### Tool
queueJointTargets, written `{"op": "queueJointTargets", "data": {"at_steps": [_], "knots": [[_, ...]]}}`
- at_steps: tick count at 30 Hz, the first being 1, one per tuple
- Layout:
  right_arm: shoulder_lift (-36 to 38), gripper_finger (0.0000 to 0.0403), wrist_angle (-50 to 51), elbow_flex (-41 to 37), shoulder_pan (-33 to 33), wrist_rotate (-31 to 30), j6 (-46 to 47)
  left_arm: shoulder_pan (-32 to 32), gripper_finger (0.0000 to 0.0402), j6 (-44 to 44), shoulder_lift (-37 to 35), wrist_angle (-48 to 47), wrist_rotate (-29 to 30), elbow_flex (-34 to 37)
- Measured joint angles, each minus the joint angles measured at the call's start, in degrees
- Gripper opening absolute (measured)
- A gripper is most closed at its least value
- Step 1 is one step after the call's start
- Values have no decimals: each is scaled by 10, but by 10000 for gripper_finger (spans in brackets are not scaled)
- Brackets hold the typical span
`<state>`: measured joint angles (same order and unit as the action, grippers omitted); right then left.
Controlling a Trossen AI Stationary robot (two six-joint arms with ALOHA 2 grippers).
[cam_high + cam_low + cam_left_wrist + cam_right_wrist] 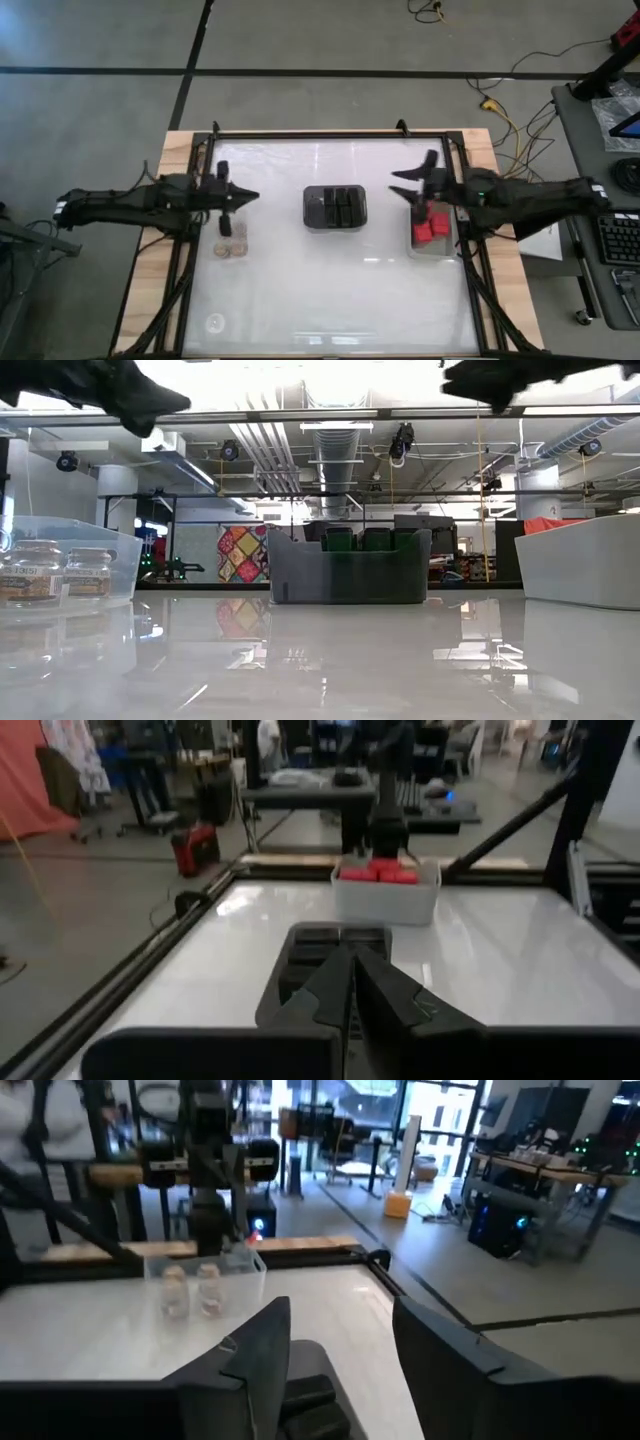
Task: Sort spices by type
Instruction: Return to Home Position
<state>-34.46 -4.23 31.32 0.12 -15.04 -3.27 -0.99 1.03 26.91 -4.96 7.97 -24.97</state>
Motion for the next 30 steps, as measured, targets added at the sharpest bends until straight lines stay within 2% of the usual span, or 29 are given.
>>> {"op": "queueJointTargets", "data": {"at_steps": [4,8,11,15,23,26,30], "knots": [[119,156,10,-66,1,1,39,0,1,-7,-57,11,-32,35],[224,141,-11,-138,1,2,47,0,1,-14,-110,65,-48,83],[282,123,-48,-187,-1,21,59,0,1,-19,-145,86,-48,115],[340,90,-43,-235,0,54,89,0,1,-46,-187,91,-58,145],[328,18,-85,-301,-9,61,78,0,1,-60,-270,39,-59,159],[330,11,-68,-306,-9,63,81,1,1,-67,-264,25,-43,159],[329,10,-81,-306,-9,63,82,1,1,-80,-264,87,-41,195]]}}
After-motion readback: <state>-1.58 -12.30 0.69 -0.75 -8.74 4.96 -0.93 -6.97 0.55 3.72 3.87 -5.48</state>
